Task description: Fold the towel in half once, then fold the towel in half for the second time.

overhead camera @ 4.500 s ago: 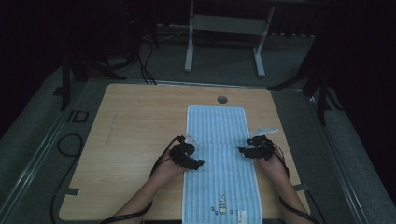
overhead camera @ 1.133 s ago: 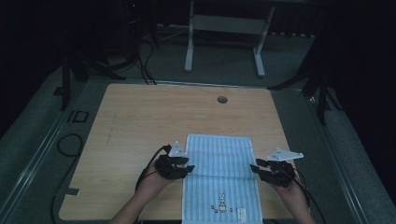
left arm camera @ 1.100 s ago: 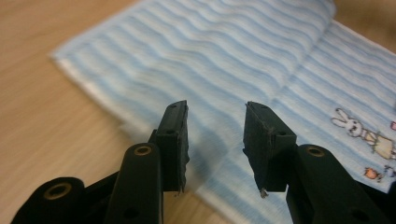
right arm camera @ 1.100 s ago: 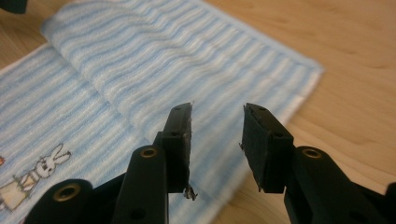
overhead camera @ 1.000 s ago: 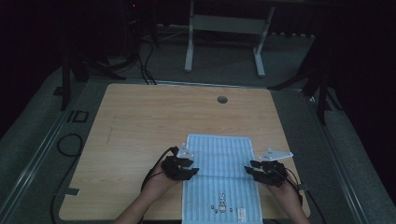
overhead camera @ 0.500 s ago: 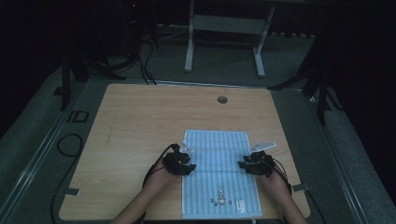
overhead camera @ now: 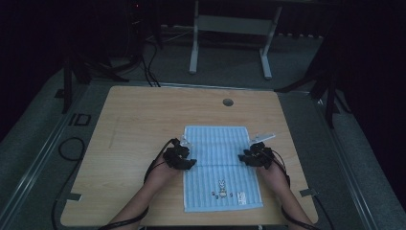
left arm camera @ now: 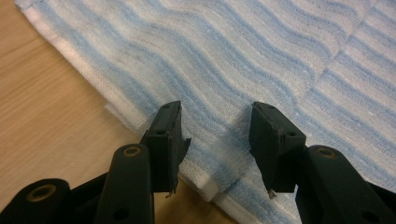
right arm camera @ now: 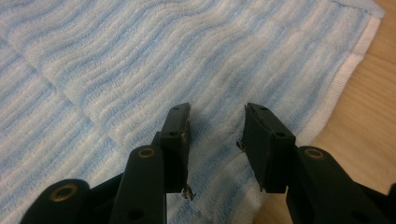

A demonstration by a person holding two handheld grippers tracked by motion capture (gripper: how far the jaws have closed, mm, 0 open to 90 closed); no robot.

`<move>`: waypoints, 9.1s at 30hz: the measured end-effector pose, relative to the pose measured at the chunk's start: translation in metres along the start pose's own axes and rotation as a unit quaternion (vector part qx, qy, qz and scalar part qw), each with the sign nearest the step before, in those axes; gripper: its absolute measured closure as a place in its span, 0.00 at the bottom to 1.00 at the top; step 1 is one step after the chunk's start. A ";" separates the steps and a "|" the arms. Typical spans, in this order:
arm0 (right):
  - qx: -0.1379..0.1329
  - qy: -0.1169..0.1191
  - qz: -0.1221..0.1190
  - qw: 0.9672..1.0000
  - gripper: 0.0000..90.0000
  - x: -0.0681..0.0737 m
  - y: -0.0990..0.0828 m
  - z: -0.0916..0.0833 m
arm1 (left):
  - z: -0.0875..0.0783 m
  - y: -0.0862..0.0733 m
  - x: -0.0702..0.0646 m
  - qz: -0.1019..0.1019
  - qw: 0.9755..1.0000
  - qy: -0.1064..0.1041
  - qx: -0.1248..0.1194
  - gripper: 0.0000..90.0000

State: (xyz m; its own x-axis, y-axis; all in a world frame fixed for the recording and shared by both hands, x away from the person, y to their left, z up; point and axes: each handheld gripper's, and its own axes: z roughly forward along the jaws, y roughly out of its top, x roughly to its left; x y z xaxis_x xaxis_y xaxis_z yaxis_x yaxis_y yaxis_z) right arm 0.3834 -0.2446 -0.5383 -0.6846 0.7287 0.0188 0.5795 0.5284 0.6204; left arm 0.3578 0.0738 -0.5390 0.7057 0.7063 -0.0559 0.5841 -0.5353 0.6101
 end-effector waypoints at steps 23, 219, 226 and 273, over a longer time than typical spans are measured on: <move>-0.024 -0.031 0.020 0.999 0.61 -0.025 0.036 -0.016 | -0.015 0.034 0.037 -0.028 0.999 0.029 -0.007 0.52; -0.026 0.024 0.099 0.994 0.45 -0.062 0.026 -0.020 | -0.005 0.027 0.059 -0.086 0.996 0.007 -0.011 0.38; -0.011 0.010 0.120 0.993 0.50 -0.069 0.029 -0.003 | 0.007 0.032 0.062 -0.080 0.997 0.007 0.004 0.38; -0.096 0.031 0.022 0.995 0.98 -0.033 0.056 -0.084 | -0.076 0.052 0.039 -0.031 0.993 -0.040 -0.107 0.96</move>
State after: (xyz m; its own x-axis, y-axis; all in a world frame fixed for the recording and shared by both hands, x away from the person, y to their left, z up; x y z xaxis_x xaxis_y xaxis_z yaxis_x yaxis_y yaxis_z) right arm 0.4007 -0.2759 -0.4382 -0.6901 0.7176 0.0939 0.5186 0.3999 0.7557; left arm 0.3852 0.1088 -0.4491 0.7060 0.6909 -0.1553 0.5343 -0.3759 0.7571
